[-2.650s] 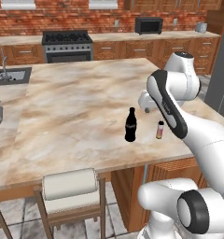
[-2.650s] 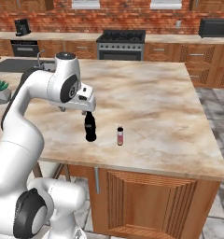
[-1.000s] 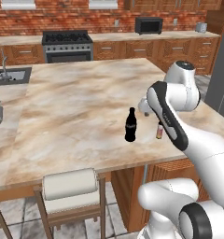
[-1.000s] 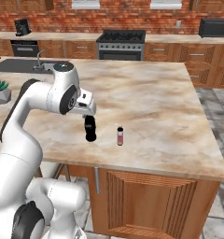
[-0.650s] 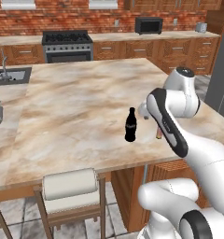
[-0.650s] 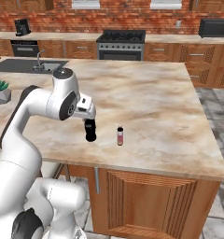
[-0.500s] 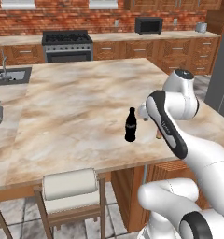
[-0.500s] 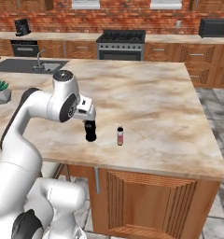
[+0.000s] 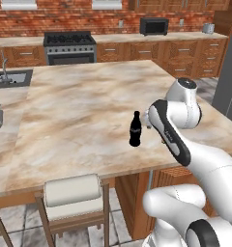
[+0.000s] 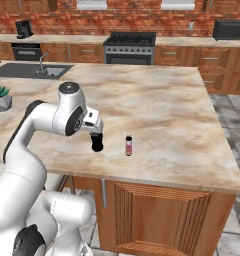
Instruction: Place the large bottle from the dining counter next to the other large bottle outside the sink, and place the small bottle from the dining counter next to the other small bottle inside the sink.
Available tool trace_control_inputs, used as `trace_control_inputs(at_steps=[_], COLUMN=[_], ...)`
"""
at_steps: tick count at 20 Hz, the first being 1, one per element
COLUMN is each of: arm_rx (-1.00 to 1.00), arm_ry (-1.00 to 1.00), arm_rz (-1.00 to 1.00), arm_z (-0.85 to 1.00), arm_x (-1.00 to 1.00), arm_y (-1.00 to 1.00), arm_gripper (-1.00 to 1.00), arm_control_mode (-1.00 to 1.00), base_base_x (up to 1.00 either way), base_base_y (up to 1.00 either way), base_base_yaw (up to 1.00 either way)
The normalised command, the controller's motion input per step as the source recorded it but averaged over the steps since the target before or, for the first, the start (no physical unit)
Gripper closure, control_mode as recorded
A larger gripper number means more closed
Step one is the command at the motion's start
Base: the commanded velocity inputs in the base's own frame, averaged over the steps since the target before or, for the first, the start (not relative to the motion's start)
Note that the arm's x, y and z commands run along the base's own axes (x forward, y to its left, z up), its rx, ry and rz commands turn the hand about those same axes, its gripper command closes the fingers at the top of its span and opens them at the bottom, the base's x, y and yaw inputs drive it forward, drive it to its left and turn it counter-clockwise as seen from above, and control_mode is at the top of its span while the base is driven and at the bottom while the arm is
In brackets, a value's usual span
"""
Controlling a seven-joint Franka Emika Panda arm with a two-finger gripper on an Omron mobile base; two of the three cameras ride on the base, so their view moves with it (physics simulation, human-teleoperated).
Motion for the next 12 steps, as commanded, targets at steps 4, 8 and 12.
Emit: trace_control_inputs(at_steps=[4,8,12], arm_rx=[-0.01,-0.05,-0.07], arm_ry=[0.0,-0.01,-0.01], arm_rz=[0.0,0.0,0.0], arm_z=[-0.14,-0.09,-0.05], arm_x=[0.13,0.12,0.15], arm_y=[0.05,0.06,0.01], arm_gripper=[-1.0,-1.0,-1.0], arm_control_mode=[-1.0,-1.0,-1.0], base_base_x=[0.0,0.0,0.0], base_base_y=[0.0,0.0,0.0], base_base_yaw=[0.0,0.0,0.0])
